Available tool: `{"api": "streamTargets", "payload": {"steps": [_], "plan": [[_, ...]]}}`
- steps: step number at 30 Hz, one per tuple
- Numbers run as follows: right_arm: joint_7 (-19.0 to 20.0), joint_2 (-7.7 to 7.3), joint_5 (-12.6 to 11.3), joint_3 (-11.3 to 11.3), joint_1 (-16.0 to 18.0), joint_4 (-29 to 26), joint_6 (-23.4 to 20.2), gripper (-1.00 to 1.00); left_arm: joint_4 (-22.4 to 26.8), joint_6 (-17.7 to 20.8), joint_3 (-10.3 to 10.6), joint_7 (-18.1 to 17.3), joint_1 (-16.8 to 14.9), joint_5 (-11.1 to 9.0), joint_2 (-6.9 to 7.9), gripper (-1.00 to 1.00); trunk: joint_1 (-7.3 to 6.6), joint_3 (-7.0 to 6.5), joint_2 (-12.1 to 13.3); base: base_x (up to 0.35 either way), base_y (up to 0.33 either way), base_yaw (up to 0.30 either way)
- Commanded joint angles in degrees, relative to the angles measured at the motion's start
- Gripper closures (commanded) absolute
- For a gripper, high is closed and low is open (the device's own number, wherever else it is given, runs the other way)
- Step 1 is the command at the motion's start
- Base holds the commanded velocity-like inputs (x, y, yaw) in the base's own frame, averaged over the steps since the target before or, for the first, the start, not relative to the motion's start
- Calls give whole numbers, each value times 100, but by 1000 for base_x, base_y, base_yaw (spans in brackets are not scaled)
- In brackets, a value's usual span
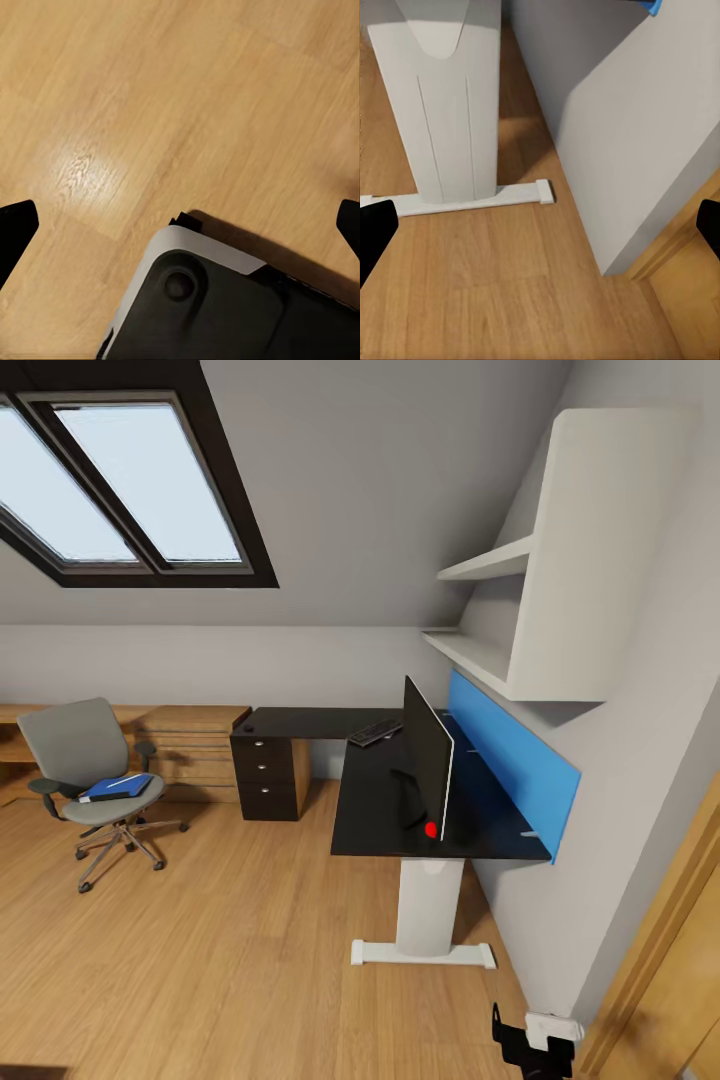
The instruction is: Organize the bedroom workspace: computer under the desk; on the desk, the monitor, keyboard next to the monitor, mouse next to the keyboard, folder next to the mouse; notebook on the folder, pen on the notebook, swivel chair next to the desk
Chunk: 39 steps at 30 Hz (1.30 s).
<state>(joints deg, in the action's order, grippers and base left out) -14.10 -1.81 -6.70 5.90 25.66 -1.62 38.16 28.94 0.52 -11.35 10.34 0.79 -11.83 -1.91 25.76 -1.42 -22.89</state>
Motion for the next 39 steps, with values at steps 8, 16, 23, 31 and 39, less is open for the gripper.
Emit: {"api": "streamTargets", "payload": {"steps": [8, 16, 23, 31, 39], "plan": [[-5, 87, -60, 51, 1, 4, 16, -100, -101, -126, -7, 3, -33, -43, 10, -100, 2, 1, -3, 0, 0, 0], [-13, 356, -52, 38, 1, 4, 0, -100, -436, -1200, 379, 3, -28, -34, -12, -100, 2, 14, -3, 0, 0, 183], [-14, 389, -48, 35, 1, 6, -2, -100, -761, -1550, 651, 3, -33, -32, -5, -100, 2, 52, -3, 0, 0, 225], [-14, 394, -42, 41, 1, 38, -35, -100, -827, -1623, 686, 5, -33, -30, -11, -100, 2, 106, -3, 0, 0, 188], [-7, 399, -34, 43, 1, 79, -37, -100, -829, -1634, 683, 9, -31, -30, -2, -100, 2, 162, -3, 0, 178, 183]]}}
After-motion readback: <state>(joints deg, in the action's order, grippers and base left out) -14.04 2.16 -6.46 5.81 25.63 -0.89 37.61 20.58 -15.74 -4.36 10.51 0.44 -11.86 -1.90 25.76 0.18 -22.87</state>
